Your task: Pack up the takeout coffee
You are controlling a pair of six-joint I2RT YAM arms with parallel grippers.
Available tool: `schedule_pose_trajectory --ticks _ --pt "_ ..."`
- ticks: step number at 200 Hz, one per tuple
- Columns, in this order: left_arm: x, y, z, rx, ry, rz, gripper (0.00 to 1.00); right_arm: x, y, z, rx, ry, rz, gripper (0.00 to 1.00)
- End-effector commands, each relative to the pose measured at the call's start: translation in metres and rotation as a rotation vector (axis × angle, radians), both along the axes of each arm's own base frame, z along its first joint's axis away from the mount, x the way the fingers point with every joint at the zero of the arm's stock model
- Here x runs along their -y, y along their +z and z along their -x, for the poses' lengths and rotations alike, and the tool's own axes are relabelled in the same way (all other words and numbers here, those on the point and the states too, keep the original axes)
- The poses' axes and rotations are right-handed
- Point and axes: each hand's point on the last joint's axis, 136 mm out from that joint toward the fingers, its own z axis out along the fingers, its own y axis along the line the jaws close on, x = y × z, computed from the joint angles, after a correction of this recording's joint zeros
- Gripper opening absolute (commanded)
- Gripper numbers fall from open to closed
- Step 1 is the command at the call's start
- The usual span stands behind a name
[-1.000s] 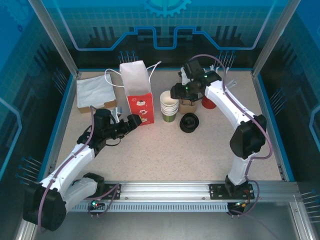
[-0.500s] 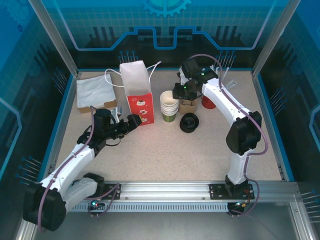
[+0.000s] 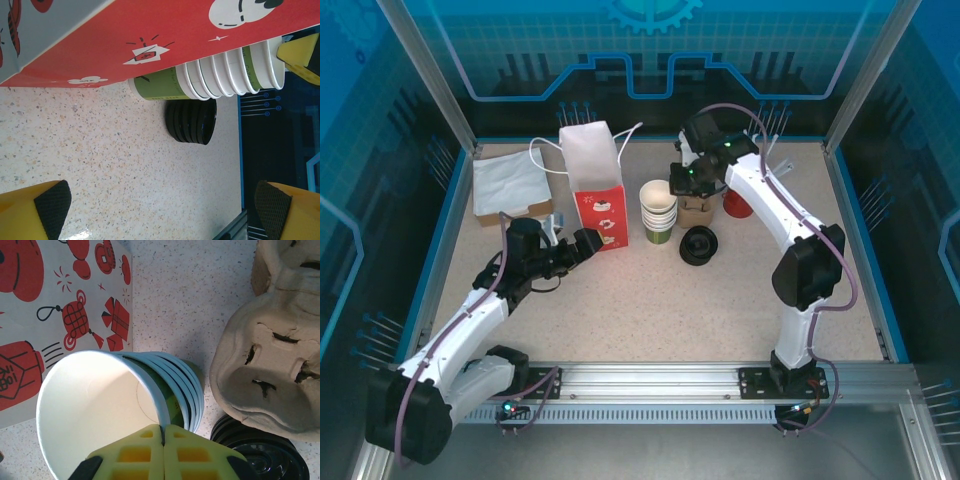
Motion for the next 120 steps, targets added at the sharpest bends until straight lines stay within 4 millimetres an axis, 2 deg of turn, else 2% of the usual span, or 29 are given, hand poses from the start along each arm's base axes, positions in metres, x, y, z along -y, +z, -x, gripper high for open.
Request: schedule_pose_trajectory --ticks 1,25,64,120 --pt "0.0 0.012 0.001 0.037 -0.006 -0.011 0.99 -0.004 0.016 0.006 0.024 0.022 -0.001 0.06" --pt "0.0 0.014 0.001 0.041 -0.004 -0.011 0.99 -0.005 0.029 0.008 0.044 0.026 -0.015 0.05" --pt "0.0 0.019 0.001 0.051 -0.005 -0.005 0.99 -0.004 0.062 0.012 0.094 0.035 -0.047 0.04" --pt "0.001 0.034 0.001 0.084 -0.012 0.006 0.99 0.002 0.119 0.037 0.174 0.05 -0.117 0.03"
